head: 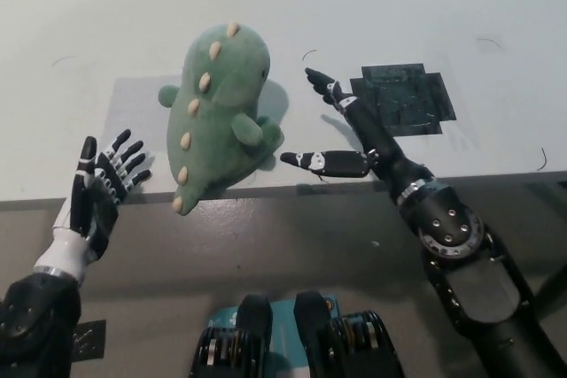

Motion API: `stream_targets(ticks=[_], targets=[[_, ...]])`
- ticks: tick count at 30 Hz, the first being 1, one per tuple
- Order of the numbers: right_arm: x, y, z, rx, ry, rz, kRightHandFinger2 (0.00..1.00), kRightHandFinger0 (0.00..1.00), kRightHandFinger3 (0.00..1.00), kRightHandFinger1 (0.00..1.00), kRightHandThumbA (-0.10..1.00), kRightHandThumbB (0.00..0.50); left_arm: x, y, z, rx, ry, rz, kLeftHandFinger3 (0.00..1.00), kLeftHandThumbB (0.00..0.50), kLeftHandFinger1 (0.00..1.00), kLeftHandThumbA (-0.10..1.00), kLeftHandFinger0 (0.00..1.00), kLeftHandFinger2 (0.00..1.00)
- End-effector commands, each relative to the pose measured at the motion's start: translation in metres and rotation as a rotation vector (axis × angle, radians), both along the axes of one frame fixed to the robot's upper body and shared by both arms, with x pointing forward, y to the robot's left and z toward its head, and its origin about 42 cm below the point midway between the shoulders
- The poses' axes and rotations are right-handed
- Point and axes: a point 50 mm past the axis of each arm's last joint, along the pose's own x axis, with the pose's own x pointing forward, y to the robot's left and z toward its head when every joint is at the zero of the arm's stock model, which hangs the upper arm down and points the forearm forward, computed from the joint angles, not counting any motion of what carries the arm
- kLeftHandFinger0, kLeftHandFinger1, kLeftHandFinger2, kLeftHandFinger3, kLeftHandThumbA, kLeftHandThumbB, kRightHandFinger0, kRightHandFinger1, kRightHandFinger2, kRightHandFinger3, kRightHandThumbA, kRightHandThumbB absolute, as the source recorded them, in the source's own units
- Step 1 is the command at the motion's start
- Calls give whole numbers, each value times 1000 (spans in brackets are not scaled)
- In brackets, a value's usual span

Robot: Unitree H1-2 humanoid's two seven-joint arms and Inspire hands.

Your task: Use both hands to pick up a dinasour on the right side and move it to the left side

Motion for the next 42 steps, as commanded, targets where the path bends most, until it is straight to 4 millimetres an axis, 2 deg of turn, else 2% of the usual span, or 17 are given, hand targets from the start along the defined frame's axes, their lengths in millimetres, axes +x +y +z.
stream_targets(ticks=[1, 2, 3, 9, 13, 17, 18, 23, 24, 26, 34, 35, 36, 38, 40, 42], targets=[[-21, -29, 4, 57, -57, -3, 1000, 1000, 1000, 1000, 1000, 170, -25, -4, -3, 46, -46, 18, 1000, 411, 1000, 1000, 1000, 1000], [-22, -31, 4, 56, -58, -5, 1000, 1000, 1000, 1000, 1000, 174, -26, -5, -4, 46, -46, 18, 1000, 409, 1000, 1000, 1000, 1000], [-29, -42, 1, 59, -61, -23, 1000, 1000, 1000, 1000, 1000, 188, -30, -11, -7, 34, -51, 11, 1000, 401, 1000, 1000, 1000, 1000], [-65, -82, -13, 70, -63, -62, 1000, 1000, 1000, 1000, 1000, 147, -50, -26, -19, -7, -66, 43, 1000, 408, 1000, 1000, 1000, 1000], [-85, -106, -25, 81, -63, -93, 1000, 1000, 1000, 1000, 1000, 152, -60, -31, -23, -11, -85, 45, 1000, 410, 1000, 1000, 1000, 1000], [-104, -140, -34, 61, -66, -153, 1000, 1000, 1000, 1000, 1000, 187, -70, -38, -26, -17, -91, 38, 1000, 419, 1000, 1000, 1000, 1000], [-114, -152, -34, 66, -57, -164, 1000, 1000, 1000, 1000, 1000, 185, -75, -40, -28, -13, -96, 31, 1000, 423, 1000, 1000, 1000, 1000], [-125, -162, -32, 50, -80, -167, 1000, 1000, 1000, 1000, 1000, 162, -83, -41, -28, -12, -101, 36, 1000, 435, 1000, 1000, 1000, 1000], [-134, -168, -34, 39, -79, -167, 1000, 1000, 1000, 1000, 1000, 154, -88, -44, -30, -7, -99, 36, 1000, 432, 1000, 1000, 1000, 1000], [-136, -170, -34, 37, -85, -166, 1000, 1000, 1000, 1000, 1000, 155, -87, -44, -27, -2, -109, 36, 1000, 423, 1000, 1000, 1000, 1000], [-179, -195, -48, 31, -42, -217, 1000, 1000, 1000, 1000, 1000, 137, -94, -56, -31, -43, -148, 49, 1000, 439, 1000, 1000, 1000, 1000], [-188, -198, -52, 40, -36, -228, 1000, 1000, 1000, 1000, 1000, 120, -94, -61, -31, -69, -160, 53, 1000, 433, 1000, 1000, 1000, 1000], [-186, -193, -57, 49, -28, -216, 1000, 1000, 1000, 1000, 1000, 114, -97, -56, -30, -73, -164, 70, 1000, 439, 1000, 1000, 1000, 1000], [-192, -193, -62, 53, -11, -228, 1000, 1000, 1000, 1000, 1000, 151, -100, -59, -31, -103, -163, 79, 1000, 432, 1000, 1000, 1000, 1000], [-199, -191, -66, 68, 2, -240, 1000, 1000, 1000, 1000, 1000, 164, -102, -64, -32, -116, -163, 80, 1000, 434, 1000, 1000, 1000, 1000], [-204, -188, -71, 84, 24, -251, 1000, 1000, 1000, 1000, 1000, 156, -104, -65, -33, -127, -155, 79, 1000, 437, 1000, 1000, 1000, 1000]])
